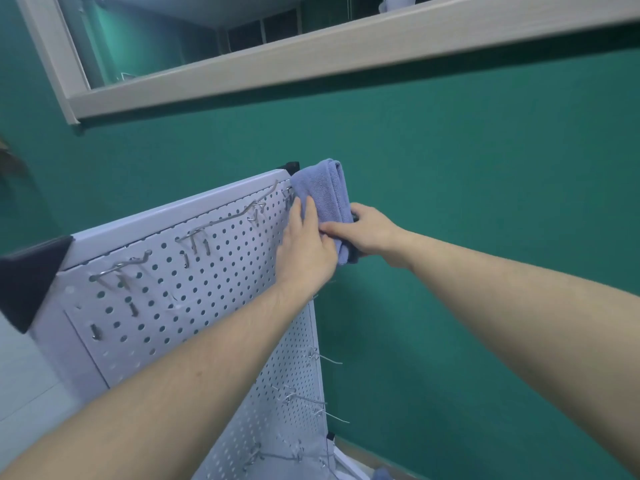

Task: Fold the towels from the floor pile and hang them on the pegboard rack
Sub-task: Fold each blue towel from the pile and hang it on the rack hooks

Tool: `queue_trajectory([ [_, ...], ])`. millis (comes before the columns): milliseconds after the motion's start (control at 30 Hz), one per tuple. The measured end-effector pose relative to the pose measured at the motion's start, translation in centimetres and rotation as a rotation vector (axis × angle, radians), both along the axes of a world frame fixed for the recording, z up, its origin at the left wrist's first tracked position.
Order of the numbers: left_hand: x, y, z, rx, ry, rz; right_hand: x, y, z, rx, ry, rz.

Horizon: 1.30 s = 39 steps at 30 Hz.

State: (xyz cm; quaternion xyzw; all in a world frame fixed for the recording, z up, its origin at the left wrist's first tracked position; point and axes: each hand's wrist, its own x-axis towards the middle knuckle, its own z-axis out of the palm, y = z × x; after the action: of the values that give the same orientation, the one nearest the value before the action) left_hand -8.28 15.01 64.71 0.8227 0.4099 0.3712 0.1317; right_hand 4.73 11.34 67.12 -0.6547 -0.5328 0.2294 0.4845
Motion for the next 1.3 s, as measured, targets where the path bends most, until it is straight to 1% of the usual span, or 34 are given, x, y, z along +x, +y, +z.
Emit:
queue_trajectory([
  [100,-1.2,-1.5,-0.8,0.018,0.110,-0.019,0.5,-2.8,-1.3,-0.131,-0.087,-0.023],
  [267,-2.6,-4.9,-2.5,0.081,0.135,-0.069,1.8,-8.6,-4.0,-0.278,-0.115,-0.081],
  [367,-2.5,-7.2,-3.7,0.058,0.152,-0.181,2.7,-12.6,-5.3,-0.326,-0.147,-0.130],
  [467,-1.3,-9.7,-5.8,0.049,0.259,-0.327,3.4,-17.1,-6.9,-0.376,-0.148,-0.182],
  [600,1.7,-13.0,-9.7,-0.078,0.418,-0.488,4.8,-23.5,-10.1,-0.458,-0.130,-0.257],
  [700,4.2,-15.2,-12.8,-0.219,0.461,-0.583,6.1,-27.7,-12.8,-0.510,-0.115,-0.310],
  [833,7.0,-17.9,-18.2,-0.342,0.560,-0.683,7.9,-32.0,-17.3,-0.569,-0.067,-0.363],
  [933,8.6,-19.5,-23.0,-0.426,0.609,-0.713,9.2,-34.0,-21.4,-0.622,-0.014,-0.387],
  [1133,10.8,-20.9,-34.4,-0.645,0.646,-0.678,11.6,-35.3,-32.0,-0.680,0.124,-0.409],
  [1300,11.8,-21.1,-44.6,-0.707,0.615,-0.632,12.8,-35.2,-42.4,-0.778,0.217,-0.402],
])
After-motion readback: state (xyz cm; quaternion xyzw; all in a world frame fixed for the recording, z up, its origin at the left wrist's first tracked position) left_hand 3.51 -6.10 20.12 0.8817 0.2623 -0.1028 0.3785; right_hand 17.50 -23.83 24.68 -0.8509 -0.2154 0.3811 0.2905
